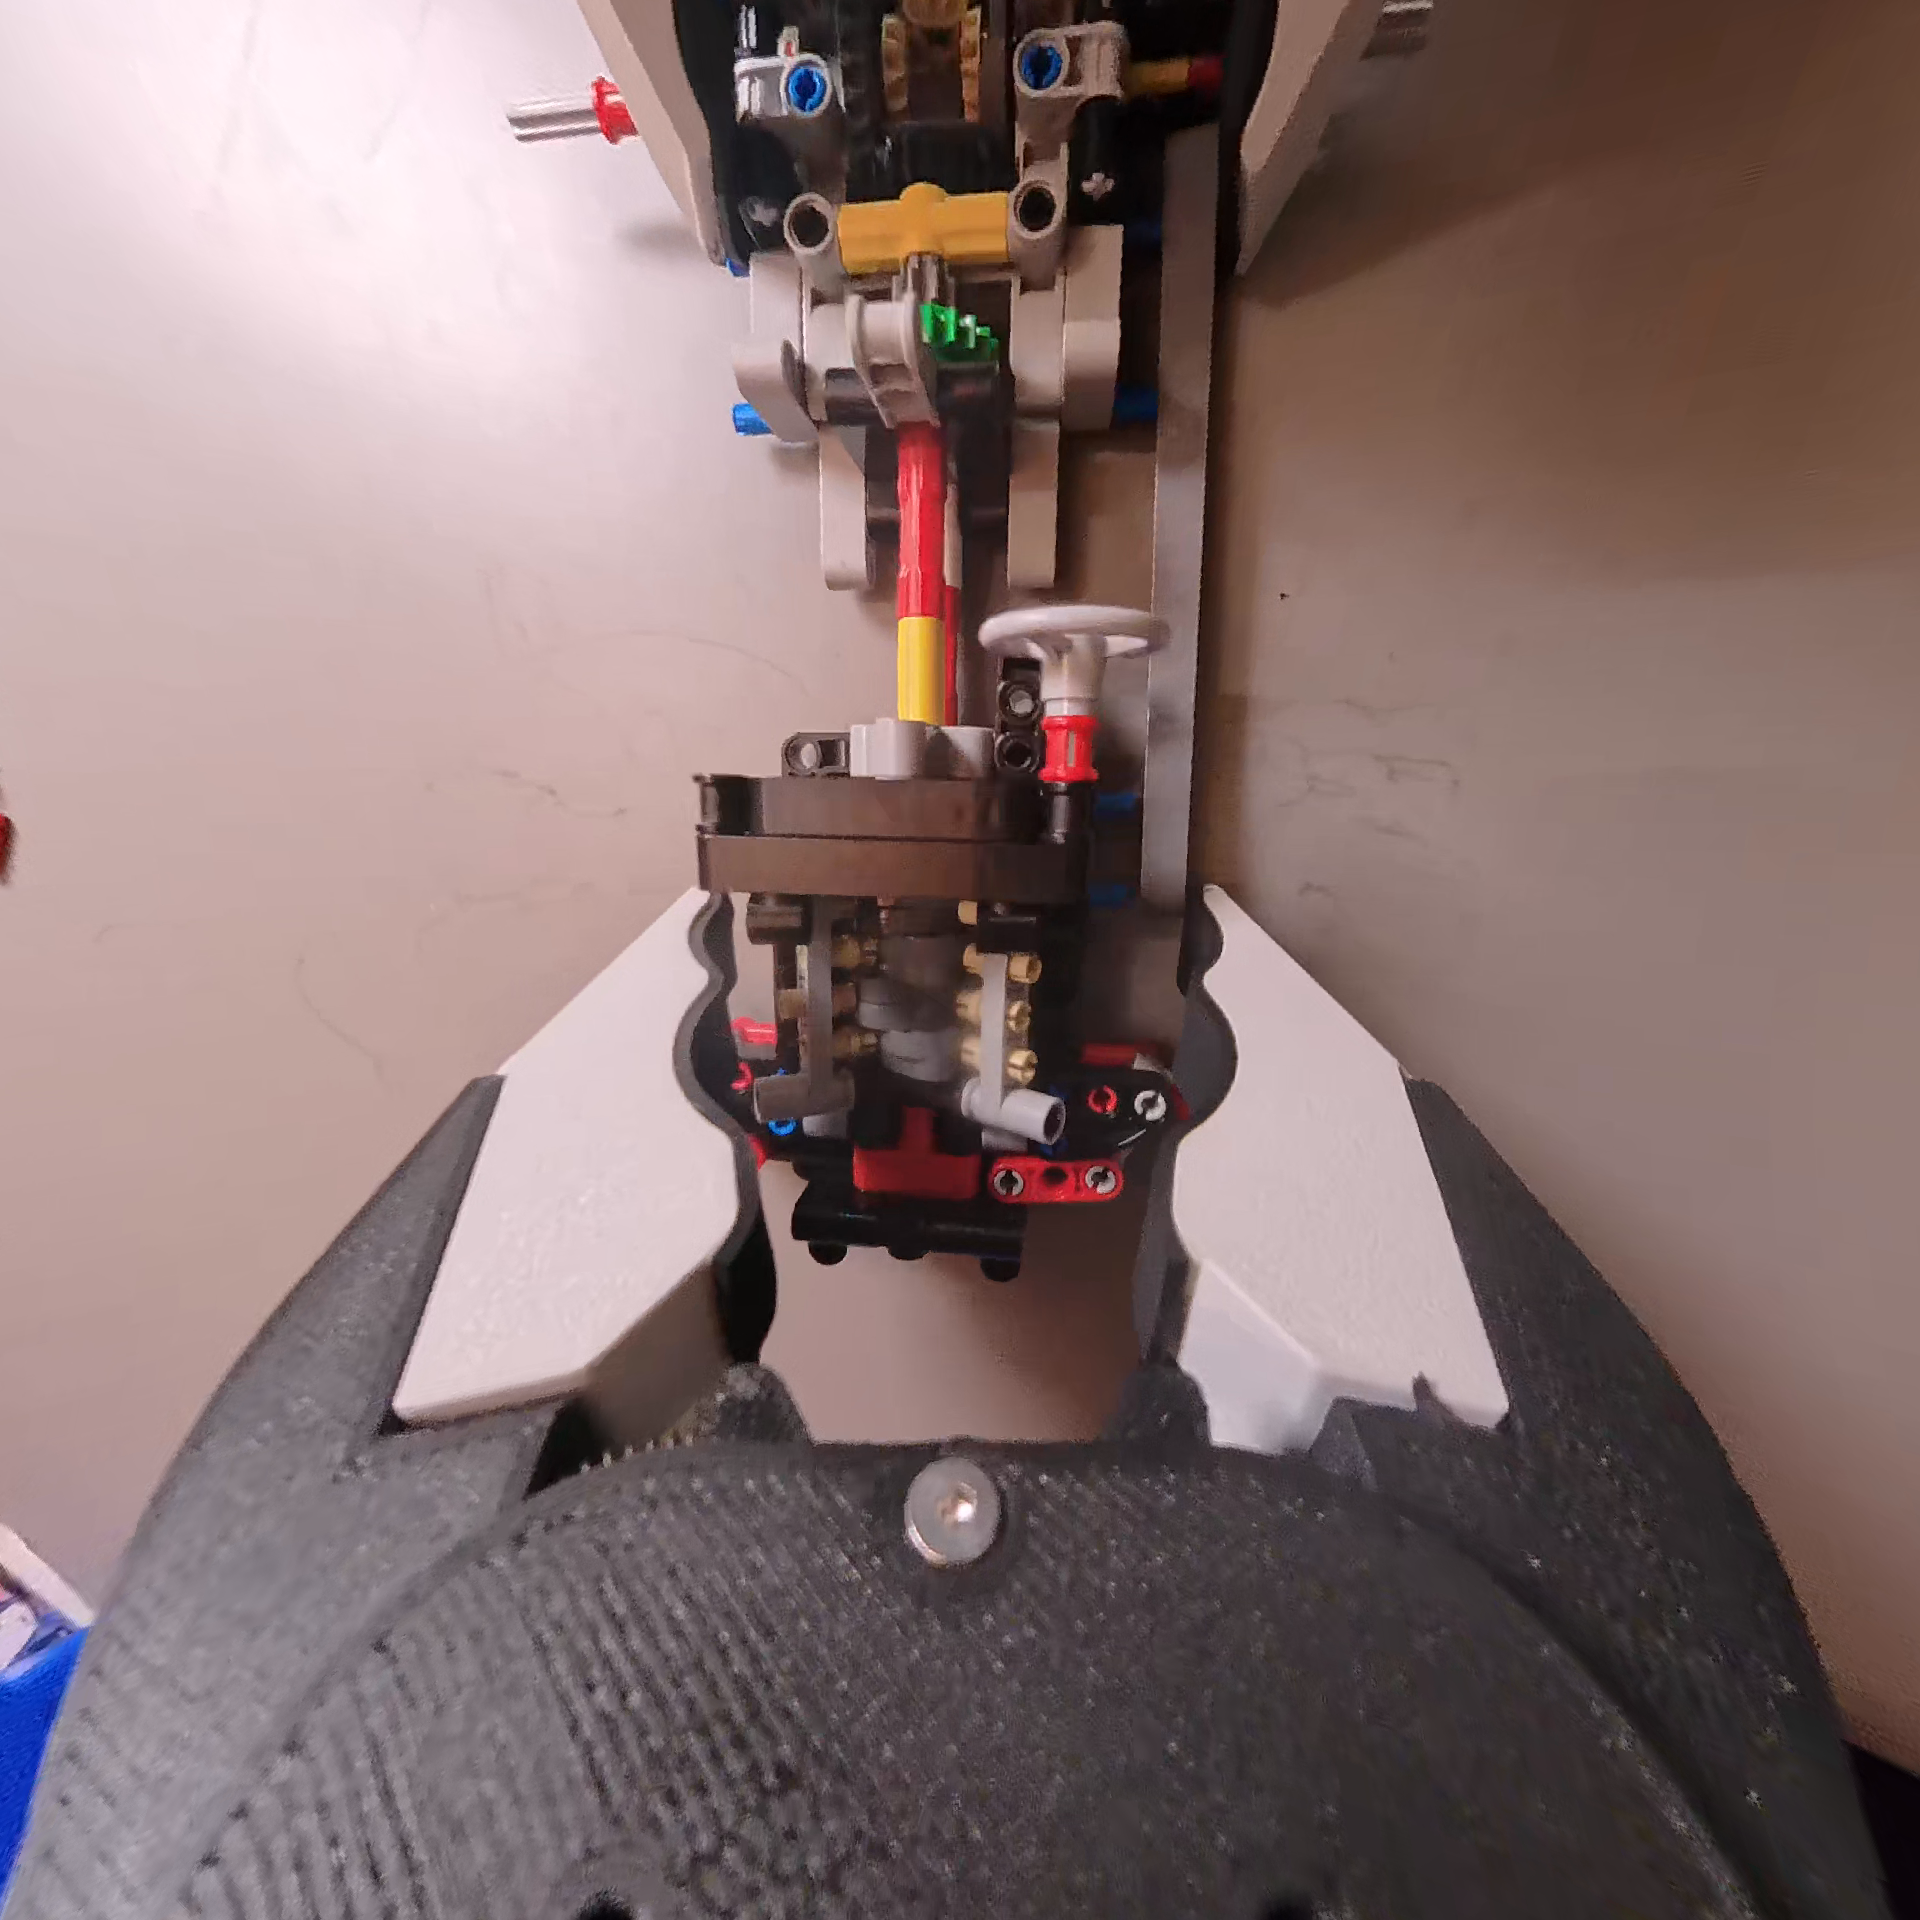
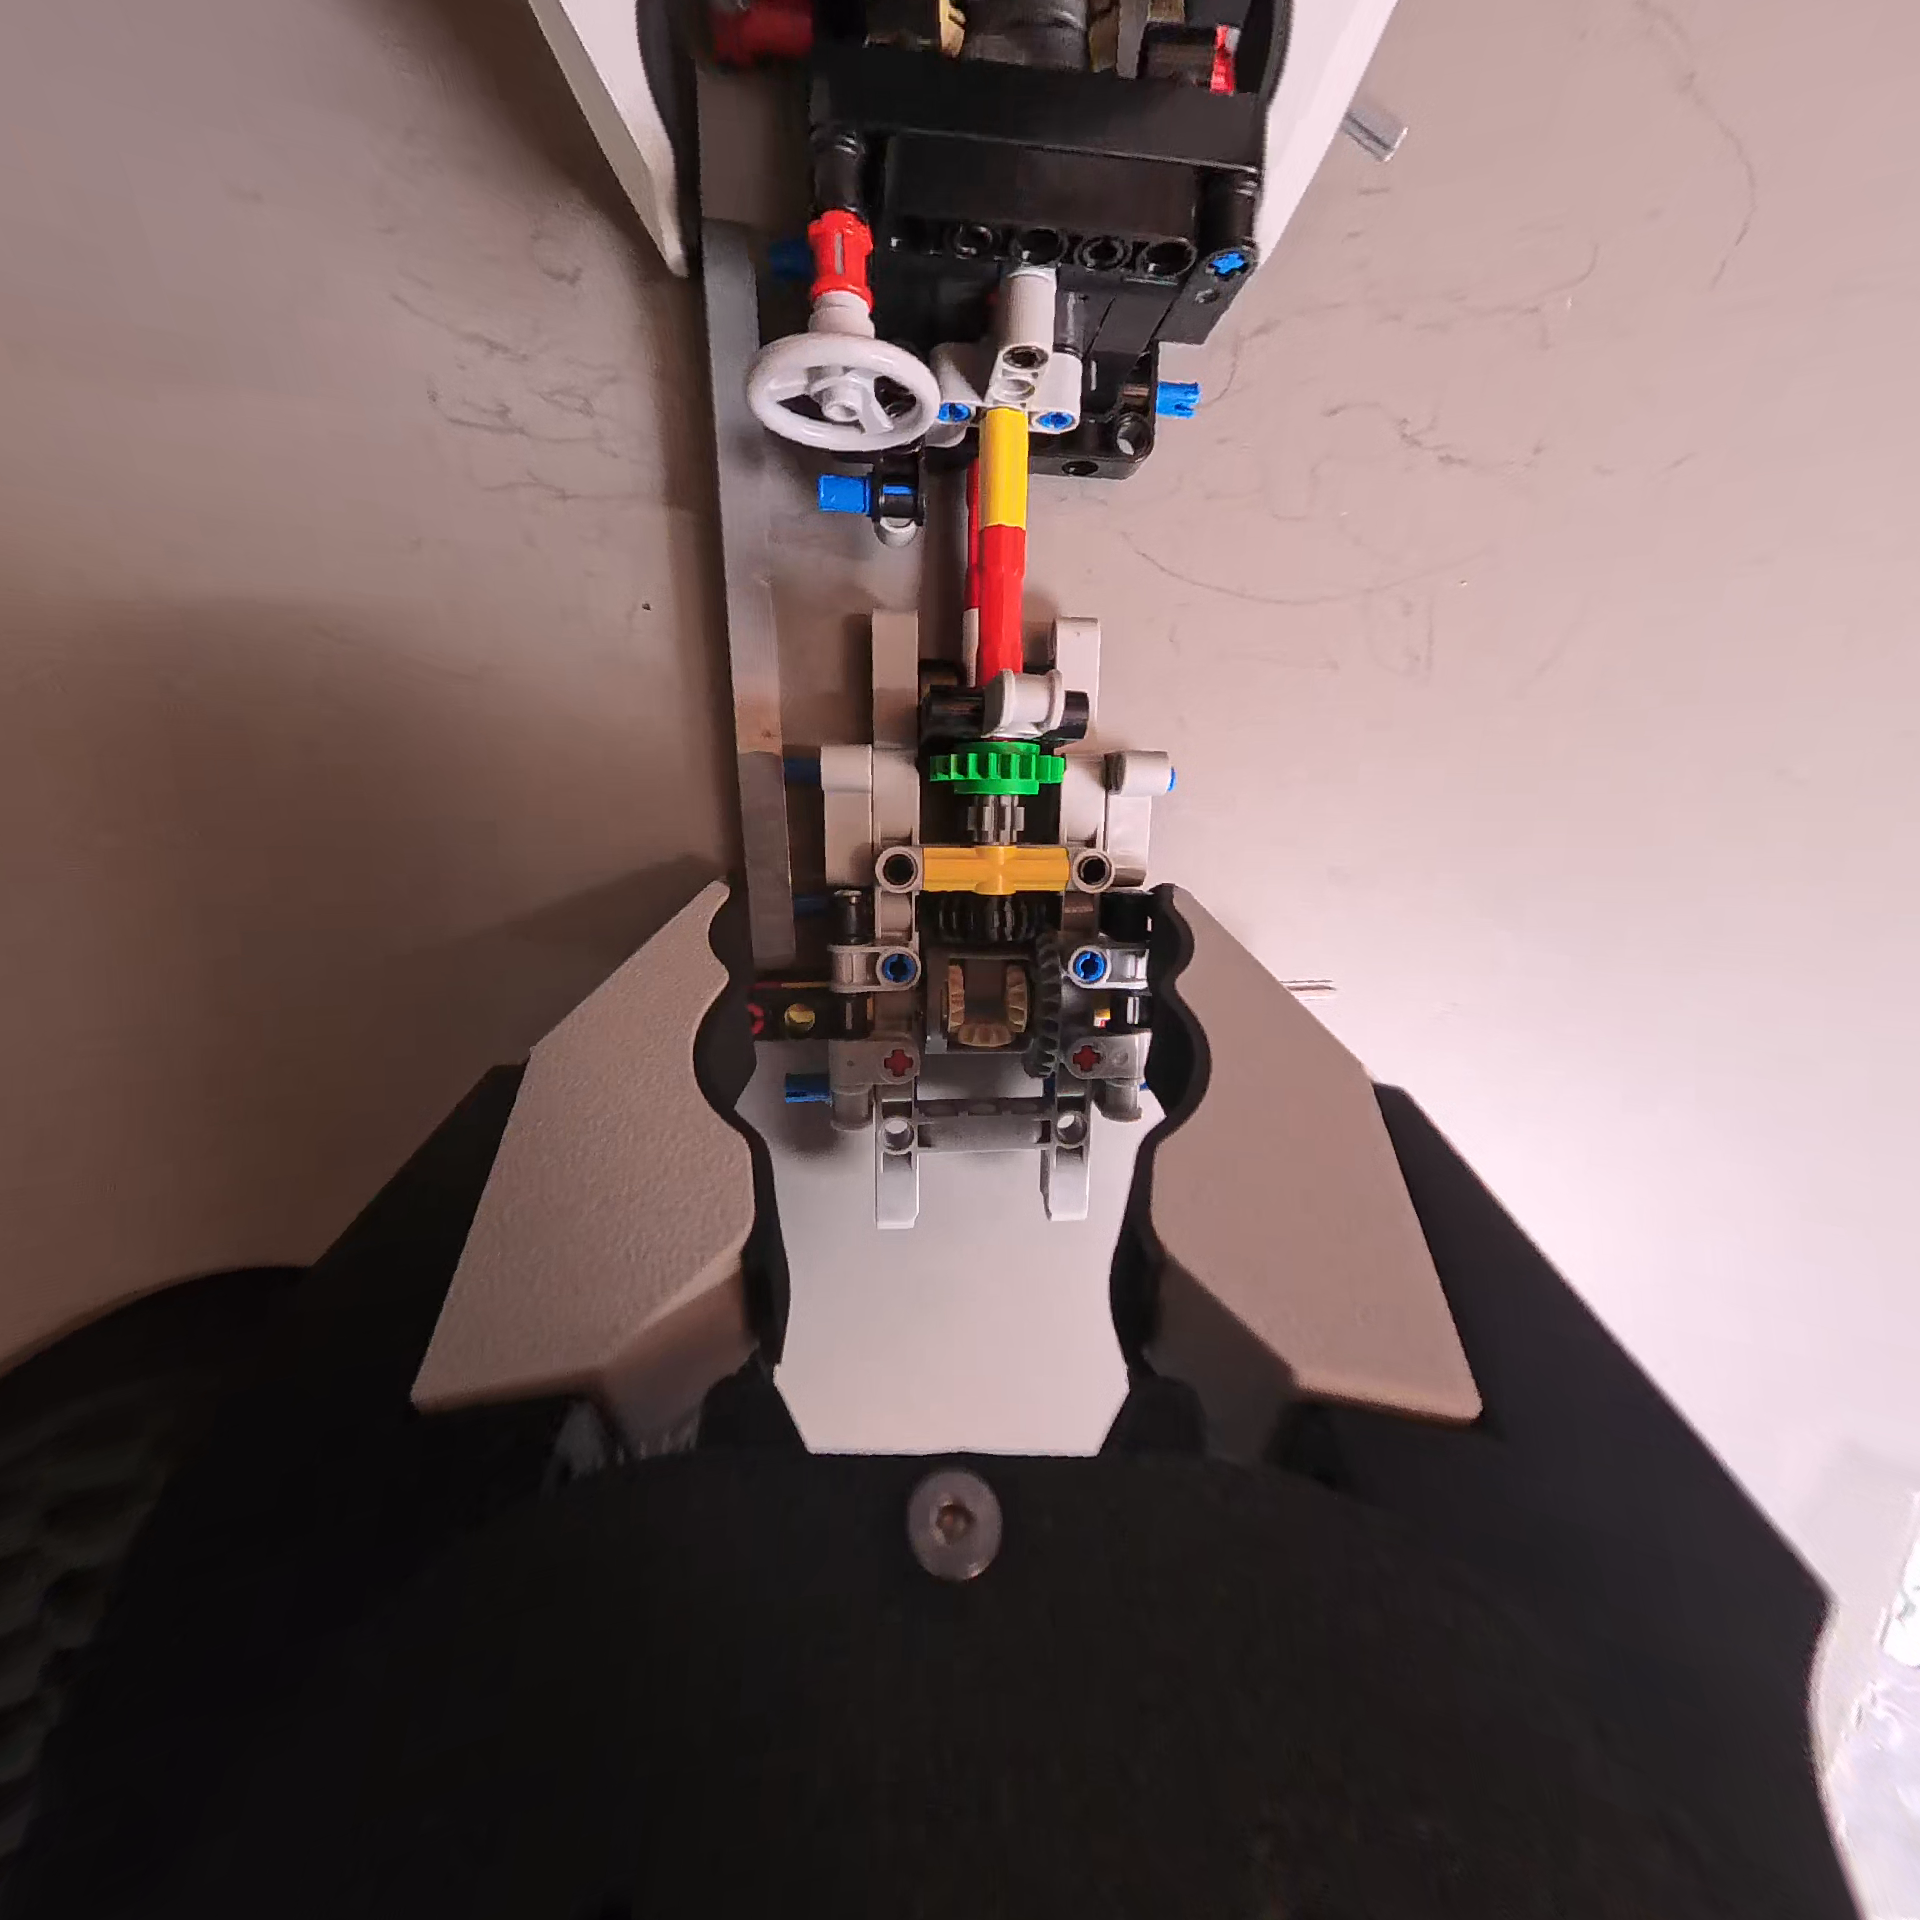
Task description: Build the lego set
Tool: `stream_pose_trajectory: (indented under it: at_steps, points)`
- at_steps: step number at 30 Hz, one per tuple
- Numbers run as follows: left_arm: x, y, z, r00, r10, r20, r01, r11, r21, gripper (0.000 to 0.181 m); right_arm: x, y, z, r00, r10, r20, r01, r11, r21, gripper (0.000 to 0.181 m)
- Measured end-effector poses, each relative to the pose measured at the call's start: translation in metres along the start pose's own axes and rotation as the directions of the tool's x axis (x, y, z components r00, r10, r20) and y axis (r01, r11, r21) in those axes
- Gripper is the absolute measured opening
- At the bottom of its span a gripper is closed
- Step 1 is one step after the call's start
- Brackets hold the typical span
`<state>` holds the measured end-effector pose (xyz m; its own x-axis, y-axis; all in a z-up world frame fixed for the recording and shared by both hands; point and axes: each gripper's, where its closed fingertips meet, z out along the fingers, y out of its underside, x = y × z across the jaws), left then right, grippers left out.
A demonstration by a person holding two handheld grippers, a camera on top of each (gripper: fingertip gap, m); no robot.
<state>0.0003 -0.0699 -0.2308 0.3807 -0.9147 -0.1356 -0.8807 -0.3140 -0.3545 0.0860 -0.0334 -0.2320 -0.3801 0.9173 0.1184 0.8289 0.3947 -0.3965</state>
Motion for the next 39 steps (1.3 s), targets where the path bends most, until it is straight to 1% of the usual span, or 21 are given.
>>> stream_pose_trajectory:
  at_steps: [4,9,13,20,26,32,33,35,36,39]
  points:
    - [0.0007,-0.0004,0.0017,0.999,-0.026,-0.036,0.026,1.0,-0.002,0.075,0.0003,-0.0007,0.0004,1.0,0.006,-0.004,-0.006,1.0,0.004,0.074]
    - [0.0008,-0.0003,0.0016,0.999,-0.008,-0.039,0.007,1.0,-0.014,0.074,0.0003,-0.0013,0.0005,1.0,0.005,-0.009,-0.005,1.0,0.022,0.073]
    - [0.0016,-0.0001,0.0017,0.999,-0.01,-0.043,0.009,1.0,-0.023,0.073,-0.0001,-0.0025,0.0023,1.0,0.026,0.009,-0.026,0.999,0.036,0.076]
    - [0.0012,0.0,0.0028,0.998,-0.011,-0.065,0.008,0.999,-0.043,0.073,-0.0002,-0.0033,0.0043,0.999,0.025,0.04,-0.026,0.999,0.033,0.076]
    - [-0.0018,-0.0004,0.0035,0.997,-0.009,-0.074,0.005,0.998,-0.056,0.073,0.0011,-0.0036,0.004,0.998,0.056,0.03,-0.058,0.995,0.076,0.076]
    - [-0.004,-0.0009,0.0038,0.997,-0.002,-0.078,-0.003,0.998,-0.058,0.073,0.0019,-0.0031,0.004,0.996,0.091,0.016,-0.092,0.993,0.078,0.076]
    - [-0.0039,-0.001,0.0038,0.997,-0.002,-0.076,-0.002,0.998,-0.056,0.073,0.0017,-0.0032,0.0042,0.996,0.093,0.015,-0.094,0.993,0.074,0.077]
    - [-0.0039,-0.0014,0.0038,0.997,-0.003,-0.076,0.0,0.999,-0.046,0.072,-0.0007,-0.004,0.0058,0.995,0.101,0.027,-0.102,0.993,0.066,0.085]
    - [-0.004,-0.0016,0.0038,0.997,-0.003,-0.075,-0.001,0.999,-0.041,0.072,-0.0009,-0.0046,0.0063,0.994,0.104,0.03,-0.106,0.992,0.068,0.086]
    - [-0.0042,-0.0016,0.0038,0.997,-0.004,-0.074,0.001,0.999,-0.038,0.072,0.0016,-0.0047,0.0059,0.994,0.101,0.031,-0.103,0.99,0.091,0.079]
